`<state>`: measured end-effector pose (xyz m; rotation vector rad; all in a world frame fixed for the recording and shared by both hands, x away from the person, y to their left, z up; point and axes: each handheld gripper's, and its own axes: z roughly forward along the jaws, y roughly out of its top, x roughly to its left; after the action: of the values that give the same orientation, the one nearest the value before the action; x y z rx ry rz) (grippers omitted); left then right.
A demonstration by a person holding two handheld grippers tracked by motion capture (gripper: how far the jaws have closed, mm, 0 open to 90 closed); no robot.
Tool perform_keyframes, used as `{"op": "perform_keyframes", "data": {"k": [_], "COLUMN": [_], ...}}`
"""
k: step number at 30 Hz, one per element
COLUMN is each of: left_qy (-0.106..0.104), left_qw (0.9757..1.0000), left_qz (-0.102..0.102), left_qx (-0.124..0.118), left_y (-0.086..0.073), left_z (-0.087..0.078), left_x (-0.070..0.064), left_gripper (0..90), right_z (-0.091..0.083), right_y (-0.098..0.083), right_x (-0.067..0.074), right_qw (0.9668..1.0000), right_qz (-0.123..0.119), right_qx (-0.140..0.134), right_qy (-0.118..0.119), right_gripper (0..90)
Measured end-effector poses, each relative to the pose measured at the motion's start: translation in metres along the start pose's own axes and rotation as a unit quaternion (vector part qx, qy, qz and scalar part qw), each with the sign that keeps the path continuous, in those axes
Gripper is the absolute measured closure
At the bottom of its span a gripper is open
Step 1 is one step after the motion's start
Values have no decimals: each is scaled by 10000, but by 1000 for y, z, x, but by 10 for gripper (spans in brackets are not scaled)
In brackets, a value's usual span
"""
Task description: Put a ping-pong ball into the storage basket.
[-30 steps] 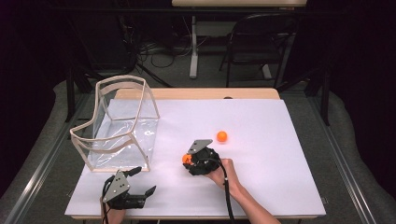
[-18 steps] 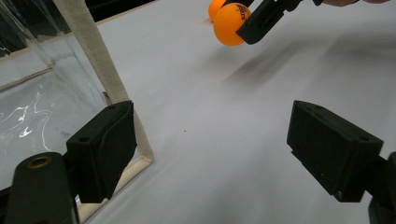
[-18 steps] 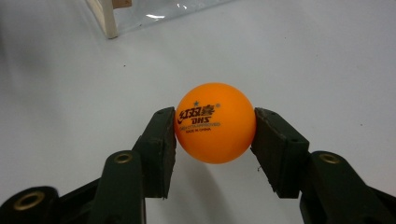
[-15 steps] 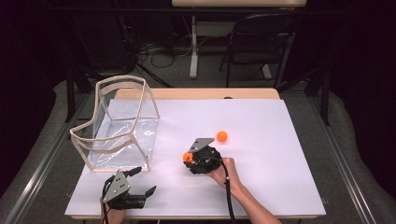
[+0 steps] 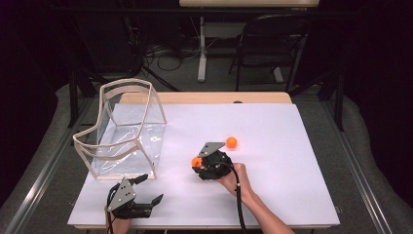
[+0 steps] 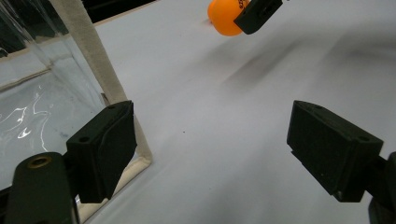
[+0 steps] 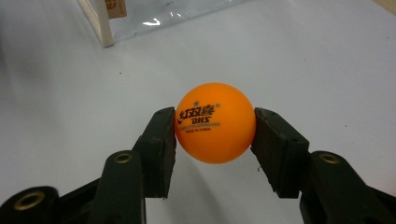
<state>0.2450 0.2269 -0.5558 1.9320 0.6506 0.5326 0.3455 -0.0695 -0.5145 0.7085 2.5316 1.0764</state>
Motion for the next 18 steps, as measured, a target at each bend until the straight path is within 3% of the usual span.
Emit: {"op": "perform_keyframes", "data": {"k": [18], "left_qy": [-20], "left_qw": [10000], "left_qz": [-5], "left_qx": [-25], "left_y": [0], "left_z": [1], "left_x": [0], "left_gripper": [157], "right_z": [0], "right_y": [9], "right_x": [-7], "right_qw": [10000], "right_qz": [43], "right_qx": [-26], "right_qy": [-36], "right_gripper": [503]}}
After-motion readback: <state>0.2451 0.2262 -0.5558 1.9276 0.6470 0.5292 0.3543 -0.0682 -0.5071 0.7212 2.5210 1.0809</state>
